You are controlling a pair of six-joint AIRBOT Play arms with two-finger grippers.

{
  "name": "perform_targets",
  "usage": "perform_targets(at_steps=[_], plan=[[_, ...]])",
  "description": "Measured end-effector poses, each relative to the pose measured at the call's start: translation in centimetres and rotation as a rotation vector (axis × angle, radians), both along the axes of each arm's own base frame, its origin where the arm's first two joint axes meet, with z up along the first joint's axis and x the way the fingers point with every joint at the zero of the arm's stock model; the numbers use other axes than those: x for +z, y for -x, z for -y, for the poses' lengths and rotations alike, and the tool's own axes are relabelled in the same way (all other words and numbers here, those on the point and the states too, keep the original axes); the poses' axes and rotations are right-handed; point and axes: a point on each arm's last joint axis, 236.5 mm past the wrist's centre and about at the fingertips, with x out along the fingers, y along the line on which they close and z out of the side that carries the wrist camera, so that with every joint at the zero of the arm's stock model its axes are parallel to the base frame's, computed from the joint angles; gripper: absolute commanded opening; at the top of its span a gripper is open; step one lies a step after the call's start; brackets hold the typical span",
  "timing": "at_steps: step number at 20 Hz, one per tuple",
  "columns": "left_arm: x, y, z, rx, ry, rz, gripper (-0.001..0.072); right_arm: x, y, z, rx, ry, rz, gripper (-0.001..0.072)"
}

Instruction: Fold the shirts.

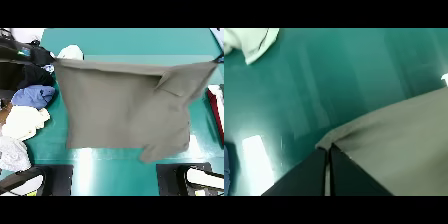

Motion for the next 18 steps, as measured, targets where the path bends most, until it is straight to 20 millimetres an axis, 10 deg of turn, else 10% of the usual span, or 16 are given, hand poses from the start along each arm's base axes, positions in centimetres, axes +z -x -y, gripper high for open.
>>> perform_targets(at_steps=[4,11,18], plan=[[-4.4,-4.2,-0.6,0.043,-0.023,-0.006,0.0024,-5.7,-4.8,-0.9,0.009,0.022,-0.005,0.0013],[-6.5,-9.5,-2.0,0.105,-0.065,0.113,0.0024,-8.7,-10.7,-1.0,-0.020,0.055,0.123,0.0013],[-11.3,-7.7,-6.3,0.140,-0.140,-0.073,0.0024,-12.5,-7.8,-1.9,0.060,0.095,-0.049,0.0012]])
